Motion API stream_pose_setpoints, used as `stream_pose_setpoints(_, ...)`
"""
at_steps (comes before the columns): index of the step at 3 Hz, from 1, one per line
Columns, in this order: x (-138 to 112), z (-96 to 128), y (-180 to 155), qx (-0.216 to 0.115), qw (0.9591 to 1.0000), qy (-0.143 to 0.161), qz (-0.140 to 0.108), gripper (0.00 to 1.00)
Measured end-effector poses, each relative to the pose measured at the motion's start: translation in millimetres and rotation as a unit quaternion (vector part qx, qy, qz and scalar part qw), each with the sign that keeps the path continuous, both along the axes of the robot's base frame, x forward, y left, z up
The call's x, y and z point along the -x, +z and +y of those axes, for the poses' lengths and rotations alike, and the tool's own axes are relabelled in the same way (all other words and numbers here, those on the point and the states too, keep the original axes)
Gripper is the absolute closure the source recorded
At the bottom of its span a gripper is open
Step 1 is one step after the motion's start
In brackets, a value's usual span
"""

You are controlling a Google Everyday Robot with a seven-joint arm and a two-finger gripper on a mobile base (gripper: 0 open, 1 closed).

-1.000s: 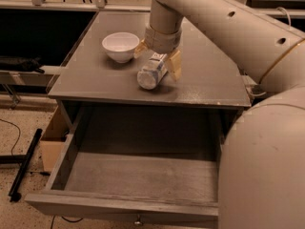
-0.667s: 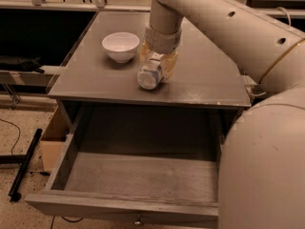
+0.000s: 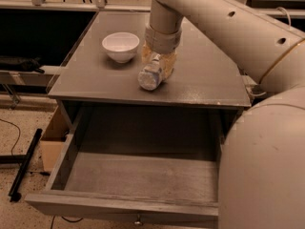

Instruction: Place blue plastic bottle into top drawer

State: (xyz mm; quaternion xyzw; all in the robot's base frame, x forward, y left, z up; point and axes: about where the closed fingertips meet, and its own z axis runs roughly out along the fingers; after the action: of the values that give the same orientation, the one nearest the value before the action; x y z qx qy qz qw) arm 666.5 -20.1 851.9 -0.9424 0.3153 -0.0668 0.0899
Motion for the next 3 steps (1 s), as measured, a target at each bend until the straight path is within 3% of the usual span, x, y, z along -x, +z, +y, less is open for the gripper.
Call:
stream_pose_setpoints(1, 0.0, 0.0, 0.0, 0.0, 1.0, 0.0, 0.0, 1.0)
stream_pose_setpoints(3, 5.6, -6.8, 2.9, -0.001, 0.9999, -0.013, -0.008, 1.0)
